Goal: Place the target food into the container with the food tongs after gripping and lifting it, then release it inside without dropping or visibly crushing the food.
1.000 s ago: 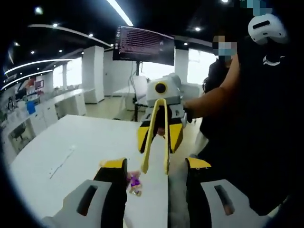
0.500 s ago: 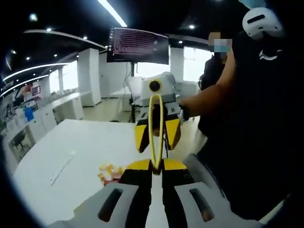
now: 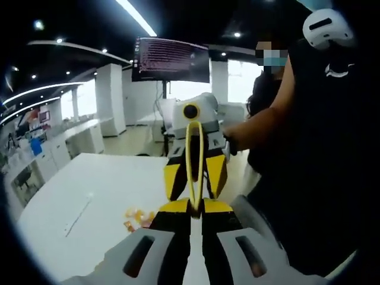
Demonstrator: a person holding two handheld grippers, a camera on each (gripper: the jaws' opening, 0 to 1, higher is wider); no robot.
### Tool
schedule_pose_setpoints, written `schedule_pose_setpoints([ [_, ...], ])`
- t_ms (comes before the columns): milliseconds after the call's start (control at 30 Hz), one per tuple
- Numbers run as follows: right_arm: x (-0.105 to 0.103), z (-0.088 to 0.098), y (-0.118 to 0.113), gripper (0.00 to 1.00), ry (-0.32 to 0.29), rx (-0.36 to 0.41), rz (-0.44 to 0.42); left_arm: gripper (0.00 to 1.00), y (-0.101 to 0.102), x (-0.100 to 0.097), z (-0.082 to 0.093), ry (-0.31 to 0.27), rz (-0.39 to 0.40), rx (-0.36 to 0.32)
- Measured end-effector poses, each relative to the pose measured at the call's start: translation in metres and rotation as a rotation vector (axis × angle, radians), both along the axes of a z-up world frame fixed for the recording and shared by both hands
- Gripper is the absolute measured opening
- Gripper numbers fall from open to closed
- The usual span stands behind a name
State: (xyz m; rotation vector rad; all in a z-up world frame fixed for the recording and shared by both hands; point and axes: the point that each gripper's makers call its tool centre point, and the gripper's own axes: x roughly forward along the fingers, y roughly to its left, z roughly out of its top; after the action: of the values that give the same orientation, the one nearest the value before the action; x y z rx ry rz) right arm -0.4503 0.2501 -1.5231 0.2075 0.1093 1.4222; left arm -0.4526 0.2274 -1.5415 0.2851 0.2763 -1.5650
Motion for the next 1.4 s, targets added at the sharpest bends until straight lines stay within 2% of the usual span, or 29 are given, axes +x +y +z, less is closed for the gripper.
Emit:
schedule_pose_setpoints([
  [167, 0.001, 0.000, 0.000, 0.17, -0.013, -0.004, -0.001, 0.01, 0.001, 0.001, 0.000, 0.000, 0.002, 0.005],
  [233, 0.003, 0.001, 0.000, 0.17, -0.035, -0.003, -0.019, 0.02, 0.001, 0.004, 0.000, 0.028, 0.030, 0.012],
  [300, 0.004, 0.001, 0.001, 0.17, -0.041, -0.006, -0.026, 0.03, 0.002, 0.004, 0.000, 0.025, 0.034, 0.011],
  [367, 0.009, 0.002, 0.001, 0.18, -0.059, -0.006, -0.055, 0.07, 0.003, 0.010, 0.000, 0.009, 0.073, 0.006],
  [433, 0.008, 0.003, 0.001, 0.19, -0.058, -0.009, -0.049, 0.10, 0.003, 0.011, -0.001, 0.041, 0.090, 0.005],
  [500, 0.009, 0.003, 0.001, 0.19, -0.058, -0.020, -0.052, 0.12, 0.004, 0.012, 0.001, 0.013, 0.089, -0.015],
  [567, 0.010, 0.004, 0.000, 0.20, -0.059, -0.020, -0.056, 0.14, 0.007, 0.014, 0.003, 0.017, 0.106, -0.044],
  [667, 0.011, 0.007, -0.005, 0.20, -0.056, -0.010, -0.062, 0.14, 0.013, 0.015, 0.003, 0.050, 0.119, -0.059],
  [800, 0.005, 0.010, -0.003, 0.21, -0.066, 0.000, -0.044, 0.21, 0.014, 0.012, 0.003, 0.108, 0.137, -0.098],
  [833, 0.004, 0.011, -0.001, 0.21, -0.066, 0.002, -0.037, 0.19, 0.013, 0.012, 0.004, 0.110, 0.140, -0.104],
  [867, 0.004, 0.010, -0.001, 0.21, -0.068, 0.001, -0.036, 0.13, 0.012, 0.009, 0.005, 0.103, 0.125, -0.116],
  [900, 0.004, 0.011, 0.000, 0.21, -0.074, 0.006, -0.038, 0.13, 0.012, 0.006, 0.004, 0.113, 0.120, -0.106],
  [1067, 0.002, 0.012, -0.001, 0.20, -0.070, 0.020, -0.019, 0.09, 0.013, 0.005, 0.010, 0.090, 0.122, -0.123],
  [1167, -0.001, 0.011, -0.001, 0.20, -0.059, 0.011, -0.004, 0.07, 0.011, 0.001, 0.007, 0.071, 0.114, -0.095],
  [1400, -0.004, 0.007, 0.001, 0.21, -0.045, -0.007, 0.017, 0.07, 0.011, -0.001, 0.002, 0.080, 0.102, -0.059],
])
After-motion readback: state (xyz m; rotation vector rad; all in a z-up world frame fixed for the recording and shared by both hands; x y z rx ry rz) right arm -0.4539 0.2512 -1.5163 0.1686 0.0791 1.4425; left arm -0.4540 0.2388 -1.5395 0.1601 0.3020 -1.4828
